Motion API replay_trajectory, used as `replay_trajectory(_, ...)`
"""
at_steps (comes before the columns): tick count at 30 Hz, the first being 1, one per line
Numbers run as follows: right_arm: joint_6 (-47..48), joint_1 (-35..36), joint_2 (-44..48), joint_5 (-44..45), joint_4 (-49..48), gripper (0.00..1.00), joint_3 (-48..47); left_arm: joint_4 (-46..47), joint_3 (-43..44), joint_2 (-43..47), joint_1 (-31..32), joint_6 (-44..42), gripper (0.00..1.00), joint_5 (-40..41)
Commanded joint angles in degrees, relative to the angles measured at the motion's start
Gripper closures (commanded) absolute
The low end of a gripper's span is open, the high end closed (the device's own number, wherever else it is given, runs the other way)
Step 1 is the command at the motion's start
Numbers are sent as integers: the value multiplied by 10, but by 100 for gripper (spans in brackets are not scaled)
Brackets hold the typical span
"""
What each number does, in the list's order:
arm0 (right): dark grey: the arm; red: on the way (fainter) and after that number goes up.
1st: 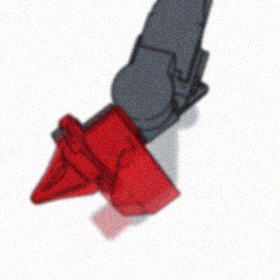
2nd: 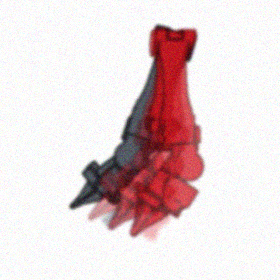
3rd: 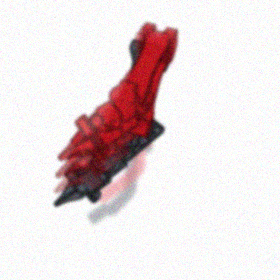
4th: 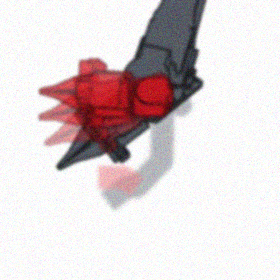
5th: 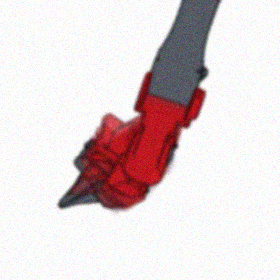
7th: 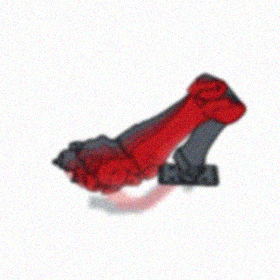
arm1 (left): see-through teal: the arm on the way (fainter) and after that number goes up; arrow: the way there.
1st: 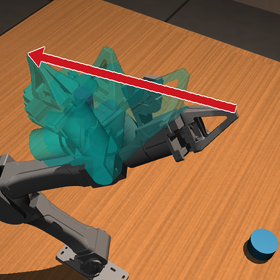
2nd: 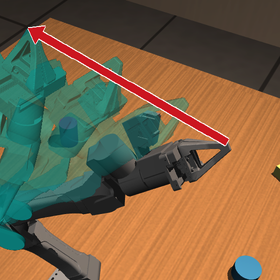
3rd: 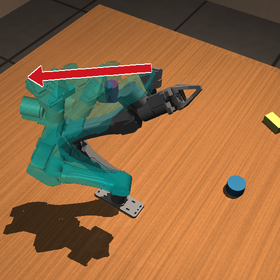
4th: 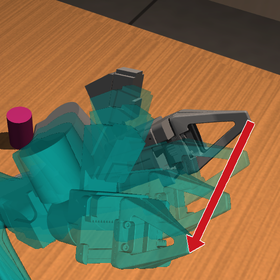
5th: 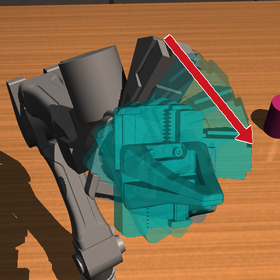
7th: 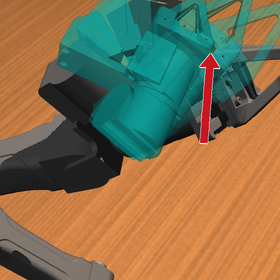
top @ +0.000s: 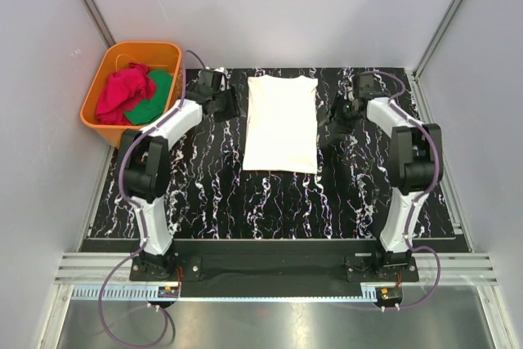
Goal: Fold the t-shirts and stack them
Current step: Fold the tshirt
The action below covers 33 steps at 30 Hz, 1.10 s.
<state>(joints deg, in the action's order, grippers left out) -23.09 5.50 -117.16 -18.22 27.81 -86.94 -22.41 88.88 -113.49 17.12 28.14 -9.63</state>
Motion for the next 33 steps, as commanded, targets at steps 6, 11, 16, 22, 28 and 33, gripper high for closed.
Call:
replay_trajectory(6,-25,65,116,-195,-36,74,128,132,-186,86,60,70,80,-121)
replay_trajectory(11,-7,122,38,-273,-9,93,77,197,-266,78,63,97,85,-131)
replay_trajectory(16,9,150,-46,-326,27,98,24,205,-287,75,63,98,86,-119)
replay_trajectory(22,51,154,-100,-332,78,98,-16,205,-302,58,63,104,86,-110)
replay_trajectory(28,69,138,-102,-326,82,99,26,189,-310,46,63,111,87,-84)
replay_trajectory(33,70,80,-73,-330,45,98,118,201,-325,35,63,125,90,-85)
